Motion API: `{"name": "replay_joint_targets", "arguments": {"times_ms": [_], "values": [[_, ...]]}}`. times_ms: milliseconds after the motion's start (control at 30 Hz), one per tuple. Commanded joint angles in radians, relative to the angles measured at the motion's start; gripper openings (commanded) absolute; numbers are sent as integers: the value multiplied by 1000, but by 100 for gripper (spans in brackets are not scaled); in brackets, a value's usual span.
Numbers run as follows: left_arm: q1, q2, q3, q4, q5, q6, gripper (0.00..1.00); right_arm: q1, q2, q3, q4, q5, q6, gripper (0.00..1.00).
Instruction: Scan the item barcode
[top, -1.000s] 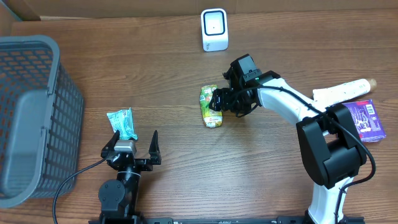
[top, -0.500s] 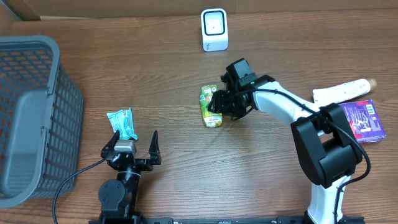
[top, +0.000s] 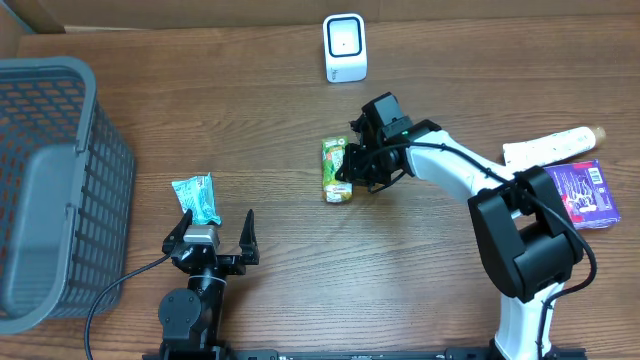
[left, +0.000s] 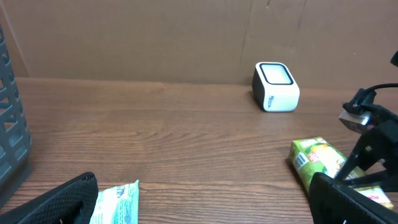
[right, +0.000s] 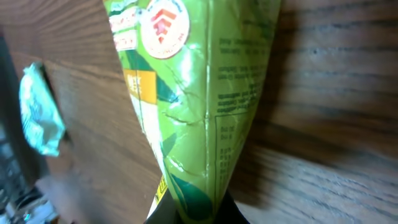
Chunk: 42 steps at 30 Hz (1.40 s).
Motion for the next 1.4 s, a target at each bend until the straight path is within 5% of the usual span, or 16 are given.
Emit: {"name": "replay_joint_targets", "arguments": {"times_ms": [0, 200, 500, 867, 1367], "values": [[7, -9, -6, 3, -6, -18, 100, -60, -76, -9, 0, -204, -137, 4], [7, -9, -6, 3, -6, -18, 100, -168, -184, -9, 1, -577, -280, 4], [7, -9, -6, 3, -6, -18, 100, -294, -217, -9, 148, -1023, -138, 4], [7, -9, -6, 3, -6, -18, 100, -323, -257, 30, 361, -1023, 200, 4], [7, -9, -6, 3, -6, -18, 100, -441, -444, 30, 431, -1023, 269, 4]]}}
